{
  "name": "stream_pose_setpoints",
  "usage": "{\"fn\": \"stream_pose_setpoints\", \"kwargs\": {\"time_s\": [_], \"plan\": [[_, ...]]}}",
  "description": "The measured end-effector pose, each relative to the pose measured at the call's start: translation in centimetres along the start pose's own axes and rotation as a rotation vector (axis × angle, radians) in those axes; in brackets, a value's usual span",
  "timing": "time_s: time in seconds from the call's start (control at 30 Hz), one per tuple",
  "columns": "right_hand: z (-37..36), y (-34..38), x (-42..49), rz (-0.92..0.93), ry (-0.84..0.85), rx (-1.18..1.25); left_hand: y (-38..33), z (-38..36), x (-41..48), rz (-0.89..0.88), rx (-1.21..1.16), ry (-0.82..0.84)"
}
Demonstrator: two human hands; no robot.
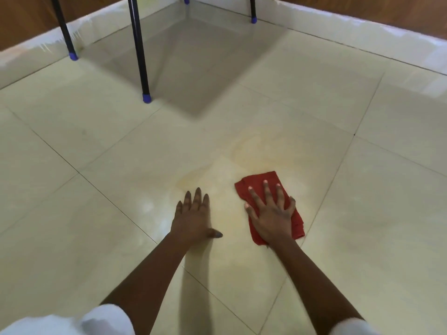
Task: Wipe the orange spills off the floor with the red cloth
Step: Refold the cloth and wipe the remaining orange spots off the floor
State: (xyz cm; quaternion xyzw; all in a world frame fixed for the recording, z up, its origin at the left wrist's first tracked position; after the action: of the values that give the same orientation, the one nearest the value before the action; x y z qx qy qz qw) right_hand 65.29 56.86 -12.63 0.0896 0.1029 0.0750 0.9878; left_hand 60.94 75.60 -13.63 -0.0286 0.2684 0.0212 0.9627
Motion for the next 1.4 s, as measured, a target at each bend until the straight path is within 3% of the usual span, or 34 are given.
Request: {"fn": "stream_pose_setpoints", "kwargs": {"time_s": [0.07,0.2,0.27,0.33,0.43,0.5,0.53,0.63,0.7,0.83,0.9,0.97,1.03,1.1,1.17,1.27,1.33,1.4], "plan": [[0.0,-1.1,0.5,0.035,0.003,-0.050,-0.2,-0.3,0.2,-0.007,-0.029,0.019],[1.4,-5.7,7.8,-0.217,-0.028,0.051,-0.3,-1.0,1.1,0.011,-0.033,0.060],[2.1,-4.2,11.5,-0.229,-0.035,0.064,-0.4,-1.2,1.0,0.012,-0.015,0.063],[1.6,1.1,14.2,-0.135,0.013,0.068,-0.2,-1.4,1.0,0.009,-0.016,0.062],[-0.8,10.6,11.9,0.219,0.097,-0.039,-0.3,-1.4,0.7,-0.002,-0.053,0.063],[-2.0,12.2,8.3,0.414,0.094,-0.109,-0.1,-1.3,0.8,0.000,-0.066,0.065],[-1.6,10.6,8.0,0.417,0.077,-0.107,-0.1,-1.3,0.9,0.003,-0.073,0.071],[0.9,2.9,12.2,0.076,0.013,-0.059,-0.2,-1.6,0.8,0.005,-0.066,0.076],[1.5,2.4,14.2,-0.076,0.043,0.002,-0.2,-1.5,0.7,0.001,-0.041,0.078],[-1.4,12.2,8.7,0.279,0.067,-0.025,0.2,-0.9,0.4,-0.030,-0.097,0.004],[-2.3,12.2,4.7,0.403,0.076,-0.053,1.3,-0.7,-0.4,-0.026,-0.098,-0.046],[-1.6,9.1,4.8,0.322,0.056,-0.077,3.8,-1.1,-1.9,0.032,-0.089,-0.089],[-0.6,6.3,7.7,0.125,0.015,-0.063,7.1,-1.8,-3.9,0.094,-0.079,-0.128],[-0.5,7.9,10.1,0.014,0.022,0.007,9.6,-2.4,-5.6,0.130,-0.107,-0.143],[-1.7,14.3,9.8,0.152,0.055,0.014,11.1,-3.0,-6.5,0.152,-0.145,-0.155],[-4.4,22.4,3.4,0.506,0.102,-0.011,13.2,-4.1,-8.2,0.238,-0.171,-0.132],[-5.1,22.8,-2.3,0.685,0.086,-0.033,14.6,-5.5,-9.7,0.272,-0.172,-0.106],[-5.2,19.0,-4.2,0.691,0.090,-0.061,15.6,-6.8,-10.4,0.268,-0.144,-0.096]]}}
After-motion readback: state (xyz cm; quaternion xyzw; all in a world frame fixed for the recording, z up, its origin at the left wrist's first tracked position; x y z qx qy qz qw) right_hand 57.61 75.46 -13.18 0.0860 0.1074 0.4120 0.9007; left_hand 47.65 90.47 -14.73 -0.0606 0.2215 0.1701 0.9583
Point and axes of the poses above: each hand's wrist, its own x-axis towards the middle knuckle, its own z-axis out of the back of the hand, y = z × x, the point moved 10 cm from there along x, towards the middle knuckle, and after that the axes turned 3 degrees about x, right-handed, at the moved point
